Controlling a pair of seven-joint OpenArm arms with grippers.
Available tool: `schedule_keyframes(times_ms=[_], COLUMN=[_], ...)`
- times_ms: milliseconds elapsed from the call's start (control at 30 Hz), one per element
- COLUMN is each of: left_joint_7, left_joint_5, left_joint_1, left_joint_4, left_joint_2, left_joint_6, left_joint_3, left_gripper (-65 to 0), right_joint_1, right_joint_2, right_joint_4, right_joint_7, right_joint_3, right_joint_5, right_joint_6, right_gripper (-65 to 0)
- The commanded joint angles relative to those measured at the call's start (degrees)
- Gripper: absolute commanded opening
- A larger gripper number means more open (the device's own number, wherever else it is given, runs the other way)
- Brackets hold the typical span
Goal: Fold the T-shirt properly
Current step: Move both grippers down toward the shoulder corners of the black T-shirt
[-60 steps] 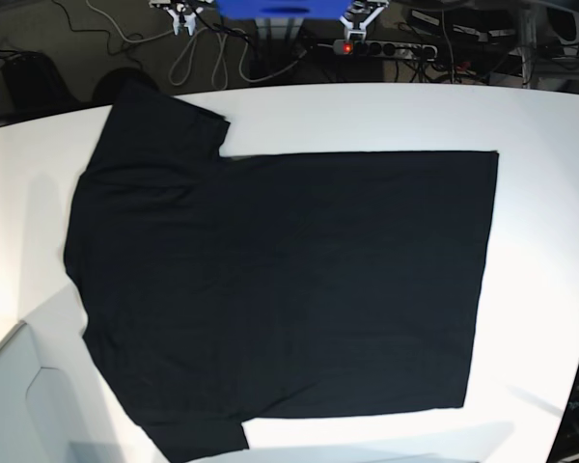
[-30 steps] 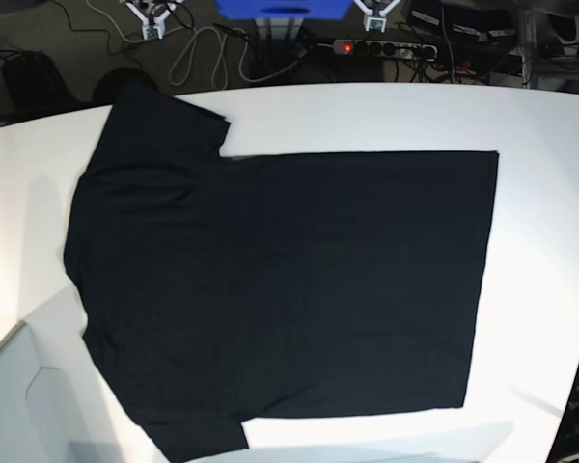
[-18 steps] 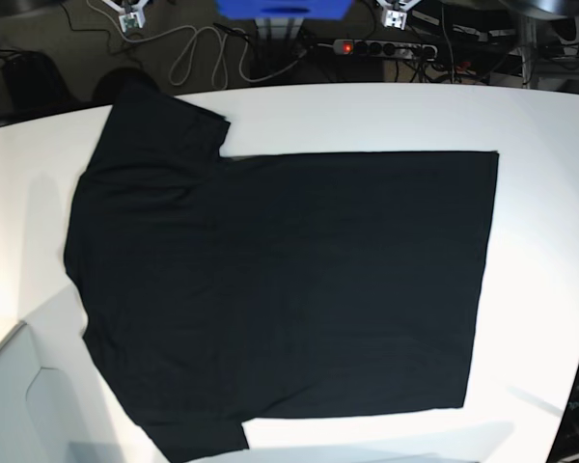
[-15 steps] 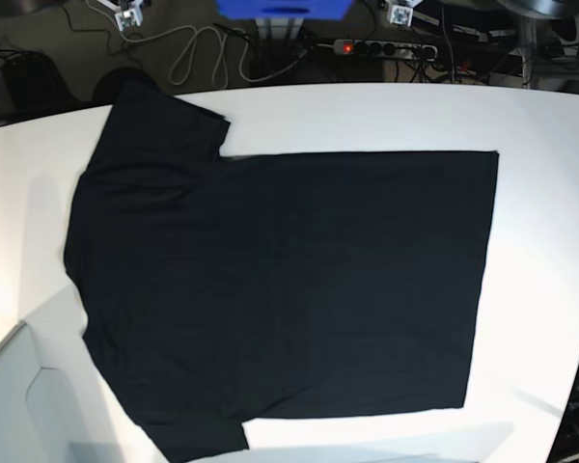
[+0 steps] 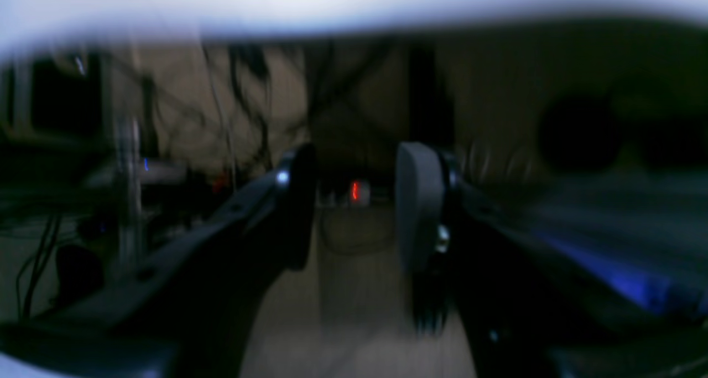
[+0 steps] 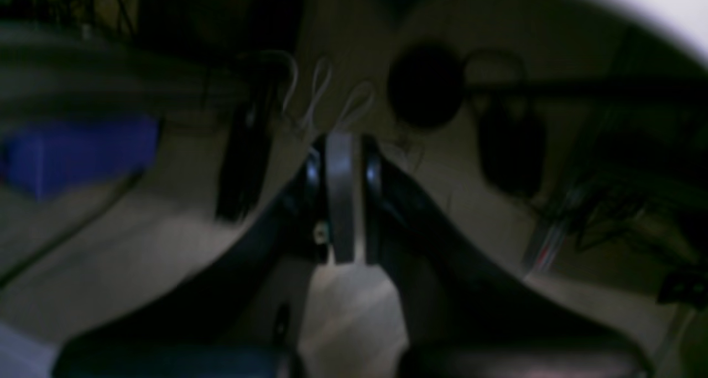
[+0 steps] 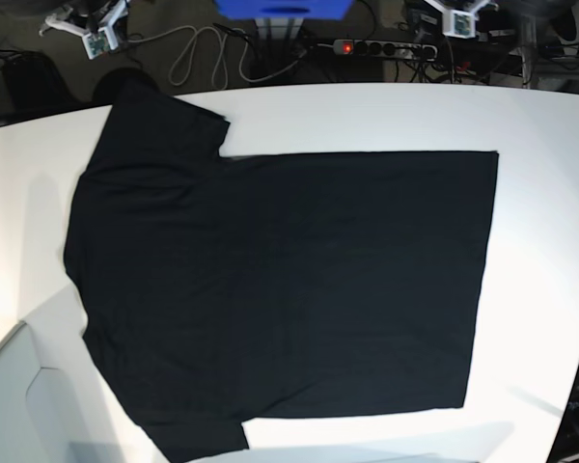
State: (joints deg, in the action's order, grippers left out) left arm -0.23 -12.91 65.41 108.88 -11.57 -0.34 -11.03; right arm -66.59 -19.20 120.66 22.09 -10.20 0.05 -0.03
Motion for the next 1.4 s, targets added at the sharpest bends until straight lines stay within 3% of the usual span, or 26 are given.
schedule_keyframes(times_ms=[0, 167, 267, 400, 467, 633, 733, 833, 967, 1100, 1367], left_joint_7=[-1.05, -1.05, -1.05, -0.43, 2.03, 11.44, 16.98, 21.20, 25.94, 29.64, 30.34], left_joint_5=[-1.03, -6.57, -12.28, -18.17, -19.75, -22.04, -22.04, -22.04, -21.51, -21.42, -21.34], left_joint_1=[1.63, 1.54, 1.01, -1.54, -2.86, -9.36, -13.49, -18.24, -25.63, -33.19, -41.10], left_joint_4=[2.46, 7.56, 8.00, 7.82, 7.82, 7.82, 7.74, 6.94, 3.08, -4.92, -16.09], left_joint_2=[-0.25, 0.28, -0.08, 0.01, 0.01, 0.28, 0.28, 0.28, 0.45, 1.24, 0.45], left_joint_6=[0.29, 0.29, 0.29, 0.29, 0.29, 0.21, 0.12, -0.58, -8.14, -12.72, -15.97], left_joint_3=[-1.41, -7.48, -10.82, -16.01, -18.56, -25.15, -28.14, -29.90, -32.62, -36.31, -36.75], left_gripper=[-41.7, -41.7, -41.7, -41.4, -41.2, -41.1, -41.0, -39.5, -37.5, -37.5, -37.4], right_joint_1=[-0.27, 6.24, 8.43, 10.89, 11.95, 13.88, 14.94, 16.61, 18.37, 19.33, 20.39], right_joint_2=[-0.27, 1.49, 2.89, 3.25, 3.25, 3.16, 3.25, 3.42, 3.51, 3.51, 3.51], right_joint_4=[0.53, 0.44, 0.61, 0.61, 0.61, 0.61, 0.61, 0.61, 0.53, 0.44, 0.44], right_joint_7=[0.73, 8.81, 10.31, 10.57, 10.57, 10.57, 10.22, 10.48, 10.57, 10.57, 10.57], right_joint_3=[-0.40, -0.49, -1.63, -1.72, -1.72, -1.72, -1.72, -2.16, -2.51, -2.51, -2.51], right_joint_5=[-0.10, -0.10, -0.19, -0.19, -0.19, -0.19, -0.10, -0.01, 0.08, 0.17, 0.17], right_joint_6=[1.22, 10.89, 13.70, 13.97, 13.97, 13.97, 14.05, 14.05, 14.05, 14.05, 14.05], right_gripper=[-64.4, -64.4, -64.4, -64.1, -60.2, -35.8, -27.4, -26.8, -26.8, -26.4, -26.2])
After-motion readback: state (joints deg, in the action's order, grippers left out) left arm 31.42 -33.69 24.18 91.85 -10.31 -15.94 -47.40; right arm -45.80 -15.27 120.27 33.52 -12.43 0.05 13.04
